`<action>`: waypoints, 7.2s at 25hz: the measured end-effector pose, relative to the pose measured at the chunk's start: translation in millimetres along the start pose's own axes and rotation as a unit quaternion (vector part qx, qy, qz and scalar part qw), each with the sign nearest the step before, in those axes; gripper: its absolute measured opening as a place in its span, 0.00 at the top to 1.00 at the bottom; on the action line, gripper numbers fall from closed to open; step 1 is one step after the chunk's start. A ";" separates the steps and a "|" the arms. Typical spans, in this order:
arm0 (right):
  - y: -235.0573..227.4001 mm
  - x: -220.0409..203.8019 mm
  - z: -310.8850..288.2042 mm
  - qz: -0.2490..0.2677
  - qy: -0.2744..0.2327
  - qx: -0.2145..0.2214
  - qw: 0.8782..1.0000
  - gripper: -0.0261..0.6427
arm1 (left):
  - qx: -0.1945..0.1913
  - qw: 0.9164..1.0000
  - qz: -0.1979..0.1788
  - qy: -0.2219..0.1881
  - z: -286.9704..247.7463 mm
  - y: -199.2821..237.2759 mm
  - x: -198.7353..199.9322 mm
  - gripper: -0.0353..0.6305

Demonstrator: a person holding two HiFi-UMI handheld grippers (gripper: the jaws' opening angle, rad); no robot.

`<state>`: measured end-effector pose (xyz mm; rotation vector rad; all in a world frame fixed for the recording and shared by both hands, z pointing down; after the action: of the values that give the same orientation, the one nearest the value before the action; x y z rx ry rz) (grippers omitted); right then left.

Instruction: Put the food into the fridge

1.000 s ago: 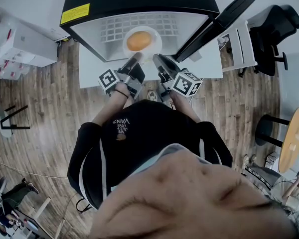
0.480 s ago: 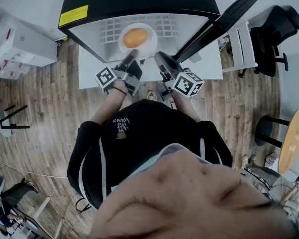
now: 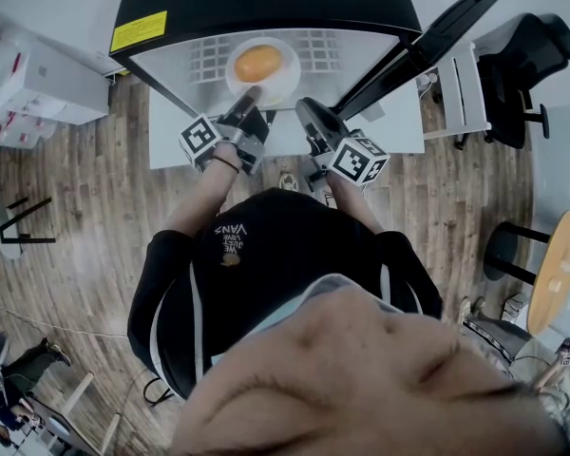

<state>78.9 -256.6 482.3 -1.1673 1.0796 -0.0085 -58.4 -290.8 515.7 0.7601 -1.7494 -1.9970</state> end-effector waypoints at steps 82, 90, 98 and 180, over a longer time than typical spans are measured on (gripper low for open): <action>-2.5 -4.8 -8.7 -0.014 0.017 0.016 1.000 0.86 | 0.008 0.996 0.094 0.003 -20.5 5.9 8.6 0.69; -3.5 -5.2 -9.4 -0.017 0.016 0.015 1.000 0.86 | 0.004 1.000 -0.023 0.002 -3.3 0.1 8.2 0.68; -1.1 -8.8 -11.5 -0.016 0.018 0.014 1.000 0.86 | -0.003 0.994 -0.110 0.008 9.0 -13.6 7.4 0.68; -19.1 8.6 -19.5 -0.007 0.022 0.009 1.000 0.86 | 0.067 0.847 -0.524 0.059 -15.8 -15.6 16.1 0.91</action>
<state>79.8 -283.8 490.9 -1.1625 1.1076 -0.0554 -60.2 -310.5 496.6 2.1930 -1.5192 -2.3136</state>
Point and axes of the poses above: the fingertips, and each gripper's own axes: z backward along the fingers, y to its left, x out of its top, the point moved 3 cm from there along z, backward along the fingers, and after that the axes turned 4 degrees about -z, right-handed, at the moved point
